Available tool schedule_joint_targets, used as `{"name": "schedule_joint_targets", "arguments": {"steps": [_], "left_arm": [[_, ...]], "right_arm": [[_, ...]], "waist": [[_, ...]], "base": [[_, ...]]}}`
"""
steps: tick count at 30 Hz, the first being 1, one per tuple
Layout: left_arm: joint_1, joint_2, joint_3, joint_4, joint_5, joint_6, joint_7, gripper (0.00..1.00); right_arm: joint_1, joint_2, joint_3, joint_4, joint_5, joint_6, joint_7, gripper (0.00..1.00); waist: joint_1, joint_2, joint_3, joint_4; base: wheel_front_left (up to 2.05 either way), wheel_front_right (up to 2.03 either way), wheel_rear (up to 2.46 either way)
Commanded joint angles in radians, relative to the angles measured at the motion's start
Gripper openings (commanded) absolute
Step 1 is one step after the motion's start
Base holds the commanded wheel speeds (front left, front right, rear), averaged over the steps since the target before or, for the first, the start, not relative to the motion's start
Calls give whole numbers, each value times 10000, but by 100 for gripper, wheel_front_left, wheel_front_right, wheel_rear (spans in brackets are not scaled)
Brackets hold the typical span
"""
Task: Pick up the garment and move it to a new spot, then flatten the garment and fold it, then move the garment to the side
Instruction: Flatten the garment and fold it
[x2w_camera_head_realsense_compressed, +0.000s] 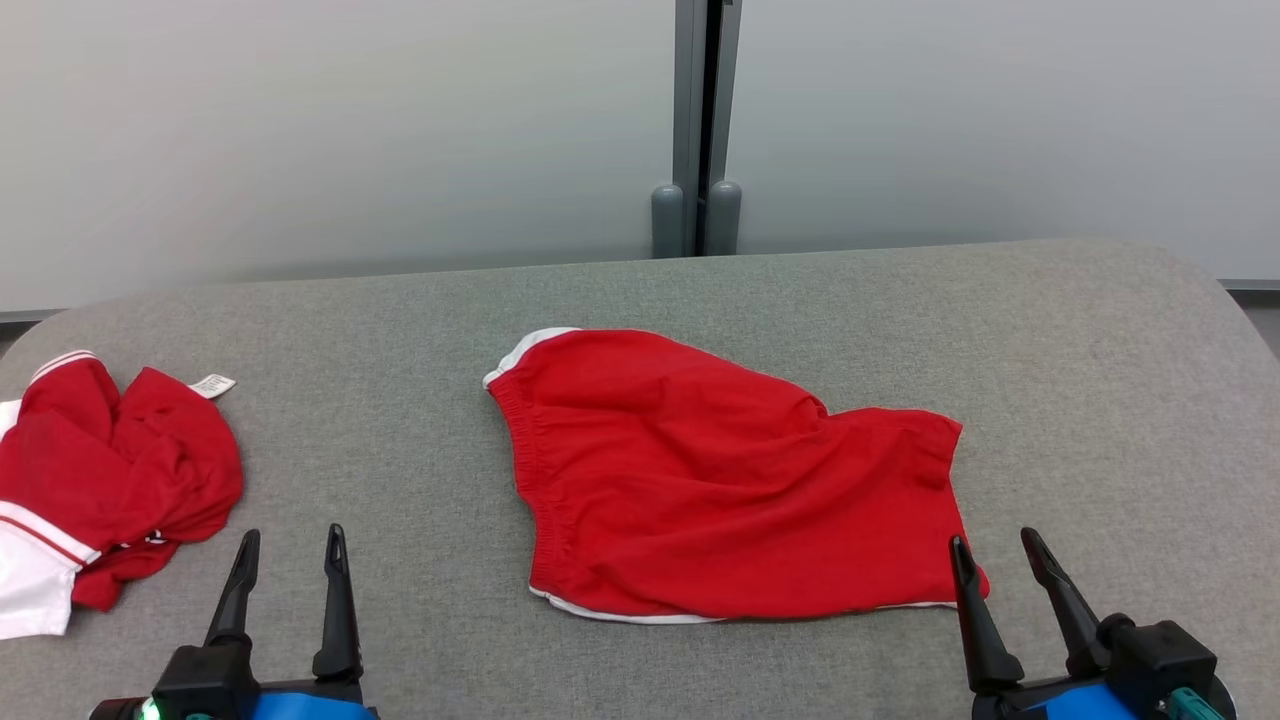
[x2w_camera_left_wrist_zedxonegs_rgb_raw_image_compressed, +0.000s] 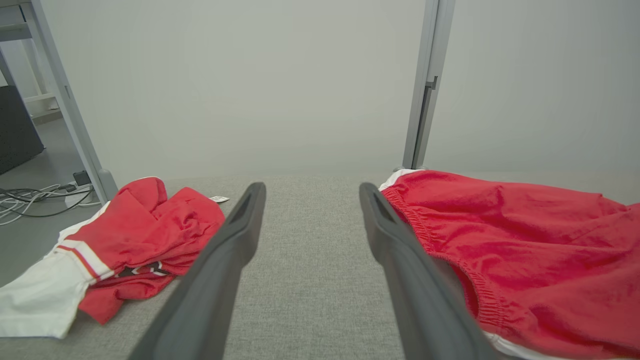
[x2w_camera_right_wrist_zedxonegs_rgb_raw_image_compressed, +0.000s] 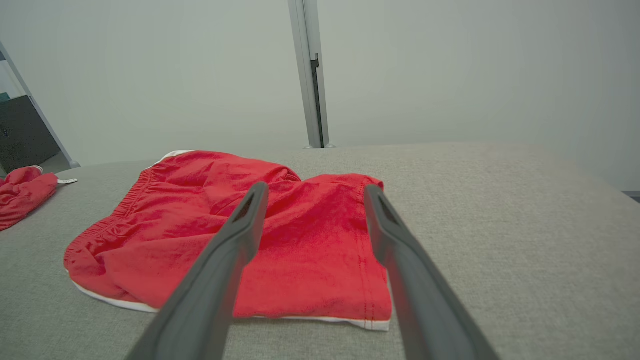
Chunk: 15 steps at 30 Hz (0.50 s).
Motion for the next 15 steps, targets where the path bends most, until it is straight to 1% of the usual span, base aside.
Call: {"name": "schedule_joint_targets", "arguments": {"steps": [1,10,15], "left_arm": [[-42,59,77,30,9,-9,-26,100],[-127,80,95,97,18,-90,-26,100],[-350,149,-410,299,30,-230,-26,100]], "right_arm": [[82,13,-16,37,10,5,-32,100],[-6,13,28,239,126,5,-34,100],[-238,6,-231,597,-4,5,-33,100]], "waist": [[1,1,1,2],[1,1,34,-48],[1,1,167,-144]], "base": [[0,0,0],[0,0,0],[0,0,0]]}}
